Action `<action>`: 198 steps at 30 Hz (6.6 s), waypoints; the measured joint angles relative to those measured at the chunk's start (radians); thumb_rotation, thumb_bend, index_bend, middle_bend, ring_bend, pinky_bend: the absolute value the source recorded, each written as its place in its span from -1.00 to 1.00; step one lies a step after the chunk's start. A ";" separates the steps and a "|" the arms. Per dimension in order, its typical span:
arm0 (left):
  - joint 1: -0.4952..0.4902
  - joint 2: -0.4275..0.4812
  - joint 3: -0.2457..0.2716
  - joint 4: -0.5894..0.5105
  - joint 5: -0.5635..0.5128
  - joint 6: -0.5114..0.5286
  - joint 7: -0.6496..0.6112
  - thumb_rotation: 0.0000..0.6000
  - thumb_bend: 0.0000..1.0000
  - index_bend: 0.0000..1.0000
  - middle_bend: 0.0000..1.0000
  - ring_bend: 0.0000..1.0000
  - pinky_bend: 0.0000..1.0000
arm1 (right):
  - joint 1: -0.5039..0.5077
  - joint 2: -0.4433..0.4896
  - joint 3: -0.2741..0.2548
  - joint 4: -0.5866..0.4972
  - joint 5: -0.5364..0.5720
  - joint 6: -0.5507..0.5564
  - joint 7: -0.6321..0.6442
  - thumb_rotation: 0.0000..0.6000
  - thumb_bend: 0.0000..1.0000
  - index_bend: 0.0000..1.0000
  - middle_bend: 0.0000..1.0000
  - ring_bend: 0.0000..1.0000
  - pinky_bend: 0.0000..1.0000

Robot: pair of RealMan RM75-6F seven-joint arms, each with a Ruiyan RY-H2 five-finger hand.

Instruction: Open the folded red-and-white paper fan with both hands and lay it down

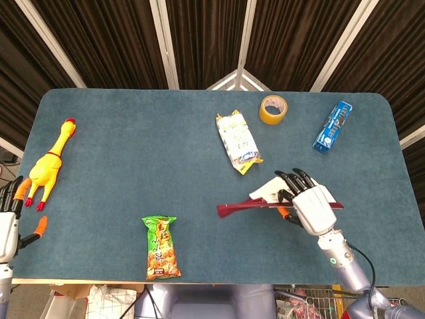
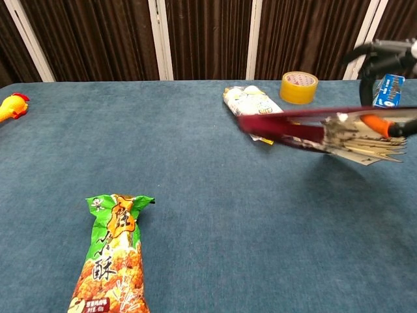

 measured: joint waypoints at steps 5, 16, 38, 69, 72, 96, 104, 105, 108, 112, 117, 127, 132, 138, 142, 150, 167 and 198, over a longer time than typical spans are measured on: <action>-0.005 -0.003 0.000 0.004 -0.003 -0.009 0.001 1.00 -0.04 -0.90 -1.00 -1.00 -1.00 | 0.067 0.062 0.062 -0.075 0.051 -0.077 -0.005 1.00 -0.02 0.94 -0.56 -0.46 -0.60; -0.028 -0.015 -0.006 0.026 -0.009 -0.050 -0.044 1.00 -0.12 -0.89 -1.00 -1.00 -1.00 | 0.175 0.158 0.162 -0.201 0.150 -0.202 -0.004 1.00 -0.02 1.00 -0.56 -0.46 -0.60; -0.146 -0.117 -0.024 0.167 0.031 -0.170 -0.324 1.00 -0.31 -0.86 -1.00 -1.00 -1.00 | 0.420 0.099 0.315 -0.352 0.422 -0.398 -0.190 1.00 -0.01 1.00 -0.56 -0.46 -0.60; -0.313 -0.270 -0.036 0.143 0.025 -0.339 -0.604 1.00 -0.32 -0.41 -1.00 -1.00 -1.00 | 0.634 -0.014 0.353 -0.562 0.668 -0.313 -0.529 1.00 0.01 1.00 -0.56 -0.46 -0.58; -0.326 -0.293 -0.037 0.154 0.024 -0.348 -0.640 1.00 -0.31 -0.38 -1.00 -1.00 -1.00 | 0.635 -0.013 0.348 -0.571 0.672 -0.301 -0.532 1.00 0.01 1.00 -0.56 -0.46 -0.57; -0.396 -0.445 -0.098 0.262 -0.016 -0.330 -0.649 1.00 0.10 0.12 -0.55 -1.00 -0.81 | 0.594 0.079 0.317 -0.638 0.650 -0.265 -0.487 1.00 0.01 1.00 -0.56 -0.46 -0.56; -0.401 -0.447 -0.123 0.293 -0.034 -0.306 -0.620 1.00 0.11 0.18 -0.53 -1.00 -0.81 | 0.572 0.118 0.313 -0.648 0.647 -0.255 -0.462 1.00 0.01 1.00 -0.56 -0.46 -0.56; -0.402 -0.445 -0.124 0.300 -0.034 -0.303 -0.618 1.00 0.11 0.18 -0.53 -1.00 -0.81 | 0.569 0.123 0.312 -0.648 0.648 -0.253 -0.459 1.00 0.01 1.00 -0.56 -0.46 -0.56; -0.402 -0.441 -0.123 0.324 -0.025 -0.292 -0.611 1.00 0.11 0.18 -0.53 -1.00 -0.81 | 0.559 0.139 0.312 -0.644 0.655 -0.252 -0.449 1.00 0.01 1.00 -0.56 -0.46 -0.56; -0.400 -0.438 -0.120 0.373 -0.002 -0.255 -0.605 1.00 0.10 0.19 -0.54 -1.00 -0.81 | 0.540 0.174 0.306 -0.631 0.652 -0.249 -0.439 1.00 0.01 1.00 -0.56 -0.46 -0.56; -0.391 -0.436 -0.129 0.443 0.014 -0.190 -0.642 1.00 0.09 0.18 -0.55 -1.00 -0.81 | 0.505 0.223 0.298 -0.614 0.638 -0.245 -0.397 1.00 0.01 1.00 -0.56 -0.46 -0.56; -0.383 -0.419 -0.160 0.542 0.054 -0.052 -0.629 1.00 0.08 0.18 -0.54 -1.00 -0.81 | 0.456 0.259 0.274 -0.557 0.598 -0.241 -0.315 1.00 0.01 1.00 -0.56 -0.46 -0.56; -0.389 -0.427 -0.169 0.604 0.082 0.012 -0.603 1.00 0.04 0.17 -0.54 -1.00 -0.81 | 0.427 0.262 0.261 -0.523 0.567 -0.226 -0.257 1.00 0.01 1.00 -0.56 -0.46 -0.56; -0.407 -0.462 -0.166 0.696 0.126 0.094 -0.557 1.00 0.04 0.15 -0.54 -1.00 -0.81 | 0.396 0.253 0.220 -0.466 0.492 -0.212 -0.214 1.00 0.01 1.00 -0.56 -0.46 -0.56; -0.425 -0.495 -0.162 0.757 0.149 0.129 -0.524 1.00 0.04 0.15 -0.54 -1.00 -0.81 | 0.379 0.231 0.186 -0.410 0.446 -0.204 -0.194 1.00 0.01 1.00 -0.56 -0.46 -0.56; -0.466 -0.569 -0.150 0.864 0.181 0.185 -0.466 1.00 0.04 0.14 -0.57 -1.00 -0.81 | 0.349 0.141 0.133 -0.263 0.340 -0.139 -0.171 1.00 0.01 1.00 -0.56 -0.46 -0.56; -0.527 -0.658 -0.117 1.036 0.184 0.193 -0.406 1.00 -0.03 0.13 -0.58 -1.00 -0.81 | 0.288 -0.030 0.065 0.067 0.282 -0.094 -0.069 1.00 0.02 1.00 -0.56 -0.46 -0.56; -0.408 -0.475 0.035 0.736 0.210 0.215 -0.451 1.00 -0.19 -0.95 -1.00 -1.00 -1.00 | 0.223 0.087 0.010 -0.019 0.439 -0.341 -0.164 1.00 -0.40 -1.00 -0.87 -0.68 -0.72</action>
